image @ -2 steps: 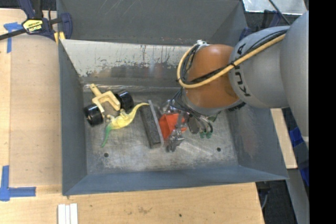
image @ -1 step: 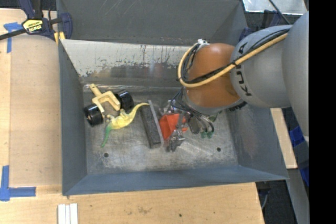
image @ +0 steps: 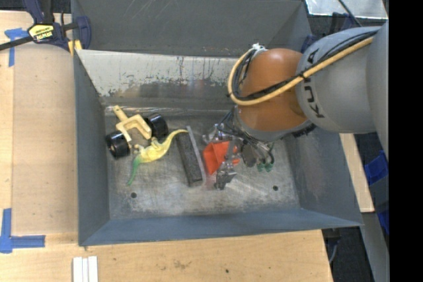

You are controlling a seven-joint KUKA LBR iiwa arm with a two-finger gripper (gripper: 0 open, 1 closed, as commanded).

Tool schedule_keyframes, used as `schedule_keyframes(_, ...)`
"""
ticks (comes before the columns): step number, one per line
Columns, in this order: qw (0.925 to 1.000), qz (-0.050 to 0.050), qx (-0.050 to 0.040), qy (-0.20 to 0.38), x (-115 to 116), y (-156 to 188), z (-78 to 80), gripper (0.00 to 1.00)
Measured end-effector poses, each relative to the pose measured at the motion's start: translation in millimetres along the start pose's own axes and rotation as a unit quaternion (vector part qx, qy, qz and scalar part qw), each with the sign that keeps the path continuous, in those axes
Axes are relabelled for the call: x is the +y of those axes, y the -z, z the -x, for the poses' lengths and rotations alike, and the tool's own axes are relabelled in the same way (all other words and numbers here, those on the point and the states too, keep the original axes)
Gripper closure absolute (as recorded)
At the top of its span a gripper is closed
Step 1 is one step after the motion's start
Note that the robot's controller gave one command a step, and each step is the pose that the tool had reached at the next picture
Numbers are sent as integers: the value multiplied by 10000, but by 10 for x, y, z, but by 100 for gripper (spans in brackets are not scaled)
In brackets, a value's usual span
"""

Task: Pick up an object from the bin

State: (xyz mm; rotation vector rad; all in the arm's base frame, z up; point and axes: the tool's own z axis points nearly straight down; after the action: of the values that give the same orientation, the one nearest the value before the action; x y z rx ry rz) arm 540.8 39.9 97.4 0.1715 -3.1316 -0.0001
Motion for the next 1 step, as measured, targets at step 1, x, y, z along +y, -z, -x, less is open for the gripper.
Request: schedule_keyframes(1,10000,0,-10,-1,0,241,10,100)
